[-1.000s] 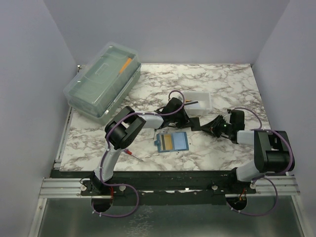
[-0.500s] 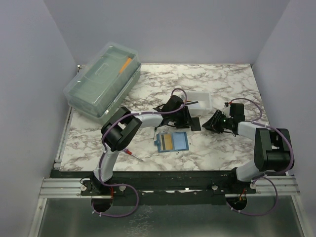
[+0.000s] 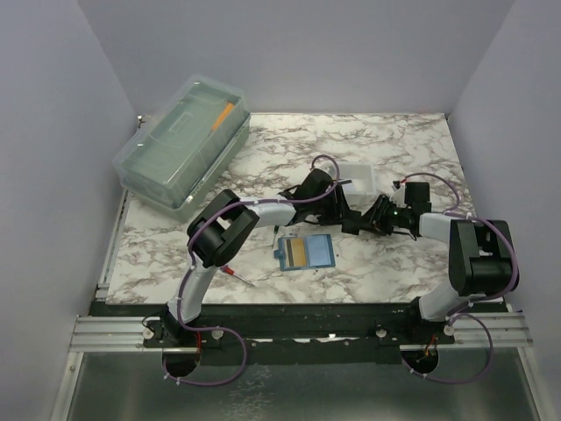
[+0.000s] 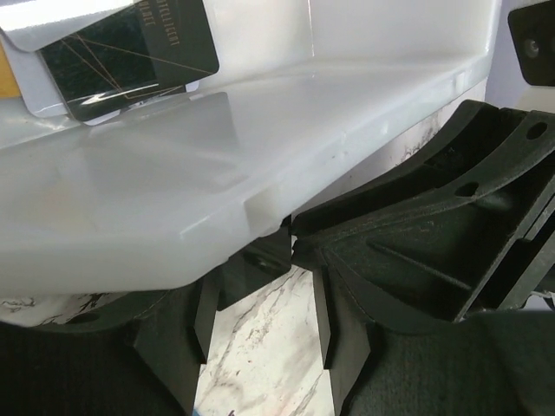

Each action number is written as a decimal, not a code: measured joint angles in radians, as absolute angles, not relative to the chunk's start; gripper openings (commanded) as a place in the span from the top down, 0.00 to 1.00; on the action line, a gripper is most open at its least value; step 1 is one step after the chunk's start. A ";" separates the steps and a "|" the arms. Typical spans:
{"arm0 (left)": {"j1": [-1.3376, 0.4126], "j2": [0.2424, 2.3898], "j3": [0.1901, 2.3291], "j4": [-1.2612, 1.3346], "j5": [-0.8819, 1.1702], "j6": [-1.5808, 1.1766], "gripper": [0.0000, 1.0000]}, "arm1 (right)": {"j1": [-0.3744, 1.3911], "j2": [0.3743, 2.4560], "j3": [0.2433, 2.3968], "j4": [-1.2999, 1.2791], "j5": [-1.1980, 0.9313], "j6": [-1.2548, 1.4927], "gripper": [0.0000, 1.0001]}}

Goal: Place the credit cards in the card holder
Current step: Move the credit card to the corner of the board.

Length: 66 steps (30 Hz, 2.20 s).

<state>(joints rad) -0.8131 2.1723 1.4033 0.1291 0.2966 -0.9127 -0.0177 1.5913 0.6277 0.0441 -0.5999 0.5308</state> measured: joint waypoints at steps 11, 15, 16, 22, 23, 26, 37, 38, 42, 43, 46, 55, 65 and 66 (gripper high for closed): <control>-0.811 2.109 1.294 0.167 0.350 -0.952 0.43 | 0.001 1.489 0.686 -0.213 -0.393 0.478 0.66; -0.799 2.088 1.284 0.132 0.364 -0.932 0.42 | 0.040 1.488 0.718 -0.266 -0.328 0.464 0.67; -0.794 2.083 1.284 0.122 0.363 -0.920 0.42 | 0.057 1.489 0.725 -0.278 -0.314 0.462 0.66; -0.760 2.069 1.291 0.075 0.363 -0.875 0.42 | 0.144 1.539 0.803 -0.313 -0.239 0.455 0.44; -0.755 2.065 1.291 0.068 0.363 -0.871 0.42 | 0.148 1.553 0.812 -0.307 -0.230 0.454 0.42; -0.740 2.050 1.287 0.063 0.363 -0.865 0.42 | 0.149 1.594 0.836 -0.277 -0.224 0.458 0.38; -0.715 1.918 1.146 0.089 0.379 -0.871 0.41 | 0.152 1.694 0.884 -0.078 -0.321 0.398 0.39; -0.709 1.913 1.133 0.096 0.381 -0.875 0.41 | 0.154 1.694 0.876 -0.066 -0.346 0.387 0.39; -0.690 1.911 1.115 0.109 0.393 -0.885 0.41 | 0.163 1.684 0.852 -0.046 -0.404 0.361 0.39; -0.683 1.911 1.115 0.112 0.396 -0.891 0.41 | 0.165 1.676 0.845 -0.050 -0.414 0.357 0.39; -0.678 1.914 1.118 0.133 0.408 -0.903 0.41 | 0.165 1.649 0.838 -0.097 -0.399 0.360 0.38; -0.697 1.983 1.176 0.180 0.457 -0.955 0.42 | 0.170 1.559 0.893 -0.348 -0.155 0.402 0.67; -0.709 2.036 1.204 0.201 0.470 -1.010 0.42 | 0.170 1.562 0.893 -0.418 -0.104 0.399 0.88; -0.709 2.038 1.204 0.202 0.472 -1.014 0.42 | 0.170 1.563 0.893 -0.418 -0.104 0.400 0.90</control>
